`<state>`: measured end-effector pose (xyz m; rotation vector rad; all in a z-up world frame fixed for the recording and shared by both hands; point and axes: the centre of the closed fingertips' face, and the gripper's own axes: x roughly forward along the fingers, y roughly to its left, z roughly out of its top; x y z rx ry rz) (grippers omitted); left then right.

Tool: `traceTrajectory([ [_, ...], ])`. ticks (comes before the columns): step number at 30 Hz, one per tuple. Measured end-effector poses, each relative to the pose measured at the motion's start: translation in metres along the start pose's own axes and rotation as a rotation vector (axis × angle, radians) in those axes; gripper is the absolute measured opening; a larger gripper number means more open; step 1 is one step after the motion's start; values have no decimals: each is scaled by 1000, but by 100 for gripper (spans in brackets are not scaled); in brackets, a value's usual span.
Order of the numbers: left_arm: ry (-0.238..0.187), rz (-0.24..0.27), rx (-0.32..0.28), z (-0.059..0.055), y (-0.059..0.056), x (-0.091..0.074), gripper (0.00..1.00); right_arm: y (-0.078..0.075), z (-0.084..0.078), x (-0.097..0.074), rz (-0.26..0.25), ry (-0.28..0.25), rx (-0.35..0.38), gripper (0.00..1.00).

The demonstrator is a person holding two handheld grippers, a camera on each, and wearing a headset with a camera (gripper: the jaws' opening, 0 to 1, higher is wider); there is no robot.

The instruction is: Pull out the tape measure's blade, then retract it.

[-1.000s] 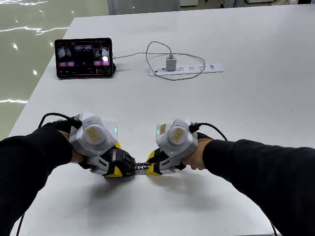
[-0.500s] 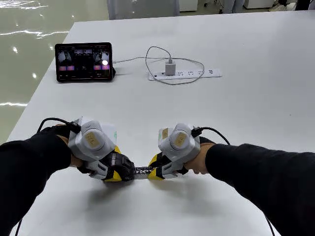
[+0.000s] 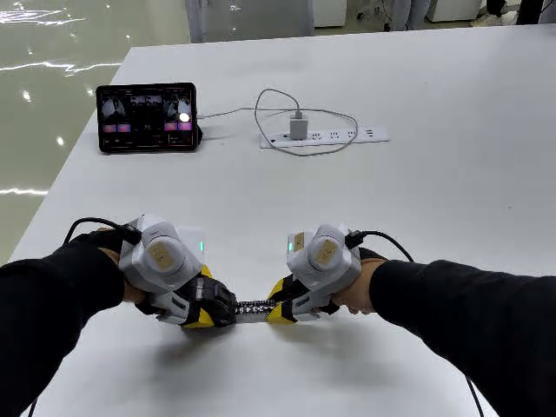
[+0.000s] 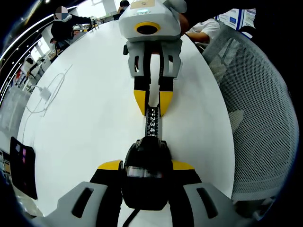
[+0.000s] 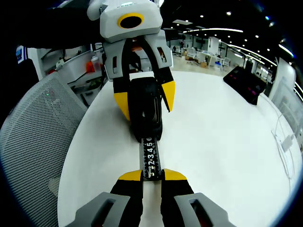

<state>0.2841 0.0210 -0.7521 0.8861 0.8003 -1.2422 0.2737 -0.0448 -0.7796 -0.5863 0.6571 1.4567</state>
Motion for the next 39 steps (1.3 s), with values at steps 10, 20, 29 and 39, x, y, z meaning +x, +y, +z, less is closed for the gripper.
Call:
traceTrajectory([
  [10, -10, 2, 0, 0, 0, 0, 32, -1, -4, -4, 4, 5, 0, 10],
  [20, -14, 4, 2, 1, 0, 0, 32, -2, -9, -9, 5, 9, 5, 10],
  [29, -14, 2, 4, 2, -1, 1, 32, -3, -13, -14, 3, 10, 12, 10],
  [39, -13, 0, 8, 2, -2, 1, 32, -3, -16, -17, 0, 11, 21, 10],
])
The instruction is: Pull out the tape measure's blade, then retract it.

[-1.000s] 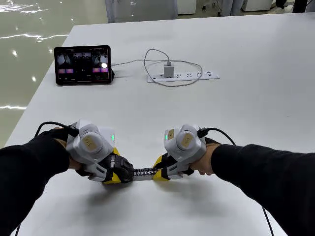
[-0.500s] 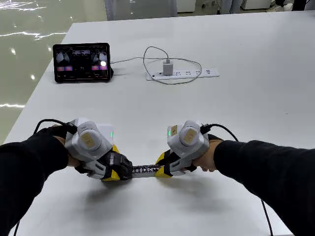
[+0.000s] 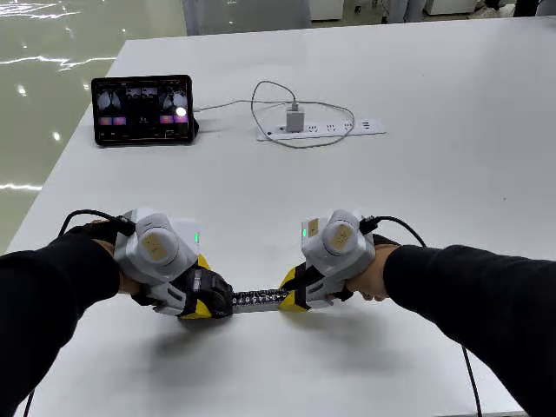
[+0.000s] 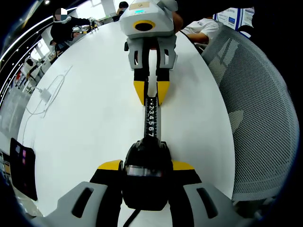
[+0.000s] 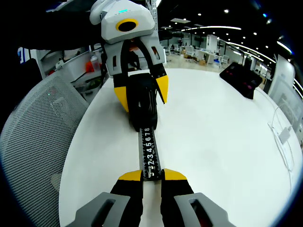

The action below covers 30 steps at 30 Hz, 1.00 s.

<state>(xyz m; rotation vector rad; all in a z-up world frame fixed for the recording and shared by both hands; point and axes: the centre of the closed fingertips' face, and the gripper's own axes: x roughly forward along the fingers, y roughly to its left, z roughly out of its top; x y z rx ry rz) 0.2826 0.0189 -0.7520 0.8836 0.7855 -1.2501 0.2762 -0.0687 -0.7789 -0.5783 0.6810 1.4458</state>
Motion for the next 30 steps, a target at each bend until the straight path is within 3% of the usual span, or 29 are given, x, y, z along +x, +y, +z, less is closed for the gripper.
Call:
traceTrajectory([
  [30, 1, 1, 0, -1, 0, 0, 32, -1, -11, -11, -6, 7, 14, 10],
])
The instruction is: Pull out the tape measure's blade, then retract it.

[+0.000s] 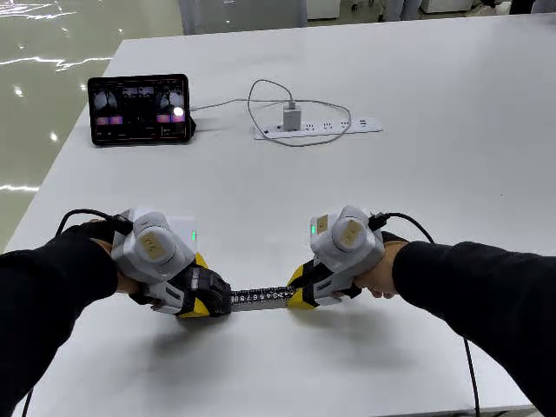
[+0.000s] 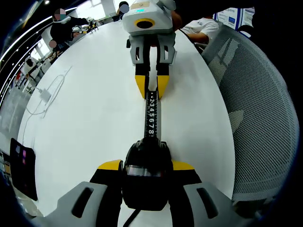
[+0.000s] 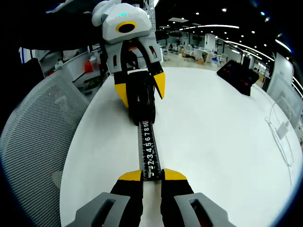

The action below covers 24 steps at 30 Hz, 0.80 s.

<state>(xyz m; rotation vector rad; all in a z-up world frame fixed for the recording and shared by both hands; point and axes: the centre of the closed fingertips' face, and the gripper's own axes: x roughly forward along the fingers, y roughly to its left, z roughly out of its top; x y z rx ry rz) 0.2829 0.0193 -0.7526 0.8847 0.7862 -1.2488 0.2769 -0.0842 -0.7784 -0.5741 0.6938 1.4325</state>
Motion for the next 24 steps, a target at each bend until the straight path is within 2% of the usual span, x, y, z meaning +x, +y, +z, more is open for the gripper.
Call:
traceTrajectory([
  [24, 1, 0, 3, 0, 0, 0, 32, -1, -12, -11, -6, 7, 8, 10],
])
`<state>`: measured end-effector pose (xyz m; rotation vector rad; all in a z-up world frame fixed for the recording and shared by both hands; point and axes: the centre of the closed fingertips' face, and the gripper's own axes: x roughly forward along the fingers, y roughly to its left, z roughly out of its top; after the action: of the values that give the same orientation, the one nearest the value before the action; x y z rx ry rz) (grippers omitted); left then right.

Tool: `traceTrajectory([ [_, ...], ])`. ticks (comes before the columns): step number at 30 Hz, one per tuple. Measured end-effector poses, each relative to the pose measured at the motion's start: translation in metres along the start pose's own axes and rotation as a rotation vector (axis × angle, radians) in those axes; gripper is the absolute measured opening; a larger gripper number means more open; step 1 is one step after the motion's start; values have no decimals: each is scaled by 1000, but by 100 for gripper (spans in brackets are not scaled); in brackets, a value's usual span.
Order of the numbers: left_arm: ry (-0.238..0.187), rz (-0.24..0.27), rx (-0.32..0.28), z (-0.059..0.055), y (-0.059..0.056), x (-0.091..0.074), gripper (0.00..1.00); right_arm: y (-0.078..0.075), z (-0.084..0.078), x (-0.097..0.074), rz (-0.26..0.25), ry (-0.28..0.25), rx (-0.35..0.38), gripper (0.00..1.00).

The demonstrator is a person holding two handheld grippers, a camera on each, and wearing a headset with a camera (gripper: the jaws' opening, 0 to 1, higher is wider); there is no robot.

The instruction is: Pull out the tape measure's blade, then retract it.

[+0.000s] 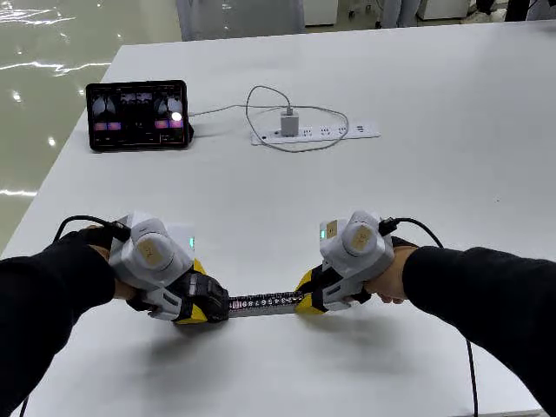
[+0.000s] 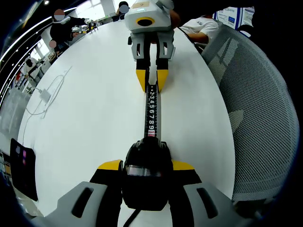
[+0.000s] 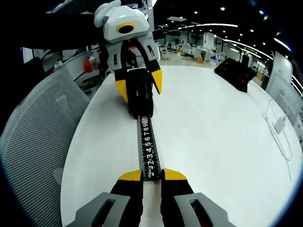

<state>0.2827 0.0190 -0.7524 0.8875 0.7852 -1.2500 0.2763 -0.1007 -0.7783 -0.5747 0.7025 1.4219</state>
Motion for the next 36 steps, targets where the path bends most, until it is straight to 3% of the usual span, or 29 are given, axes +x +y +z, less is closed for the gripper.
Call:
traceTrajectory([
  [36, 2, 1, -1, 0, 0, 0, 32, -3, -15, -14, 0, 6, 20, 10],
])
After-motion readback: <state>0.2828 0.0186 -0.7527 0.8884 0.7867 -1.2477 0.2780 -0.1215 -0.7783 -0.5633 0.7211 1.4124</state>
